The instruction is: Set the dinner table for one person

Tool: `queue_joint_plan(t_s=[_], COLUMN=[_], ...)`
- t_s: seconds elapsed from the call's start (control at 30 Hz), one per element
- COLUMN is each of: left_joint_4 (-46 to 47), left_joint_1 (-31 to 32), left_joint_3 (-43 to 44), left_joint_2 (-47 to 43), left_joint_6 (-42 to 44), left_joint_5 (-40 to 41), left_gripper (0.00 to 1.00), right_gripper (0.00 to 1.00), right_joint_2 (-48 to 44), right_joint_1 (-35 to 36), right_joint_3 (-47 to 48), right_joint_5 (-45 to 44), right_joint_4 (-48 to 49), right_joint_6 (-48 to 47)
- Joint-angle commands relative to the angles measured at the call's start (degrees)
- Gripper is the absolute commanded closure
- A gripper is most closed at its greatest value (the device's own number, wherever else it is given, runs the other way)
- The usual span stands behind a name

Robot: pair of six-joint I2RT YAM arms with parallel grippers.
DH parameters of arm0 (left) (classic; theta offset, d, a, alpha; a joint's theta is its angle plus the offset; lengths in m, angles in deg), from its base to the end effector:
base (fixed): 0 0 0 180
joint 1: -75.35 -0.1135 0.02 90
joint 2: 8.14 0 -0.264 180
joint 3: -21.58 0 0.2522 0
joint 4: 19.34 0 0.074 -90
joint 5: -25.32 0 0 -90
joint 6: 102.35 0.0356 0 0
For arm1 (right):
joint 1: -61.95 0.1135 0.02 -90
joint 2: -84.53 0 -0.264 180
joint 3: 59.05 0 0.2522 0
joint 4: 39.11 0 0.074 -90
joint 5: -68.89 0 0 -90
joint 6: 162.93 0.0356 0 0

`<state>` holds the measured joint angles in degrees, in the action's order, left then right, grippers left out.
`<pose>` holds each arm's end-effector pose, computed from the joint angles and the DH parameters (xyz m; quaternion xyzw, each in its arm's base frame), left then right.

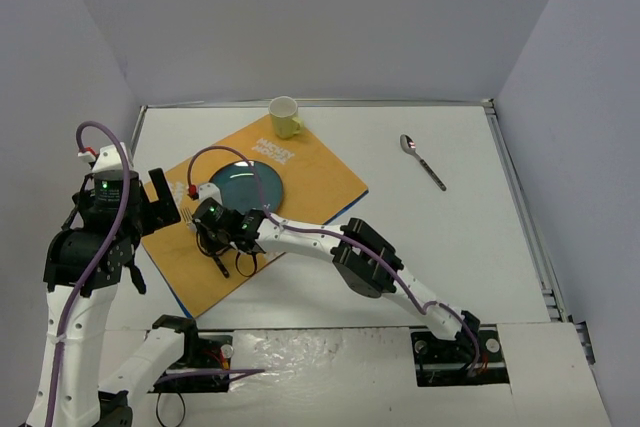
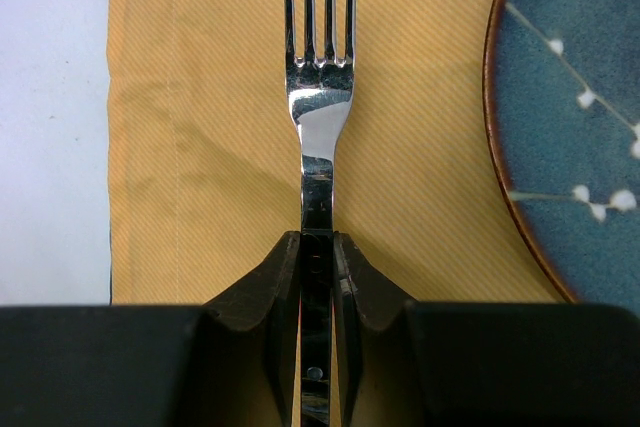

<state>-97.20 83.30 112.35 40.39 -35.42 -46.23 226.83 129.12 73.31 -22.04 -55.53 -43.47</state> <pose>0.1199 -0.0054 0.4181 -0.1881 0.8607 0.0168 0.4727 0.2238 0.5302 0.1827 -0.2705 0.8055 0.3892 0.3558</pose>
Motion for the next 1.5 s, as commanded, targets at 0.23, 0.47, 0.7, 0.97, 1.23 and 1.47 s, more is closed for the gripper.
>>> queue_joint_plan(t_s=[0.23, 0.47, 0.7, 0.97, 1.23, 1.47], left_joint_4=[1.6, 1.6, 1.6, 1.6, 1.6, 1.4], left_joint_1=[0.5, 0.4, 0.4, 0.4, 0.4, 0.3], left_joint_3=[-0.5, -0.7, -1.0, -0.9, -0.7, 0.7], left_joint_2=[-0.5, -0.7, -0.6, -0.6, -0.4, -0.3], left_joint_6=[-0.7, -0.7, -0.6, -0.5, -0.4, -0.3], left_joint_5=[1.1, 1.3, 1.3, 1.3, 1.4, 1.4], left_gripper=[0.03, 0.03, 0.03, 0.03, 0.03, 0.03], right_gripper=[1.0, 0.97, 0.92, 0.86, 0.65, 0.44], right_joint_2=[-0.8, 0.3, 1.4, 1.9, 0.6, -5.5], right_joint_1=[1.6, 1.8, 2.1, 2.1, 2.1, 1.9], right_joint_3=[0.3, 0.2, 0.7, 0.6, 0.6, -0.6], right_joint_5=[-0.9, -0.2, 0.3, 0.3, 0.3, -2.8], right_joint_4=[3.8, 3.9, 3.9, 3.9, 4.0, 4.3], right_joint_6=[-0.6, -0.8, -2.4, -2.3, -2.1, -7.1])
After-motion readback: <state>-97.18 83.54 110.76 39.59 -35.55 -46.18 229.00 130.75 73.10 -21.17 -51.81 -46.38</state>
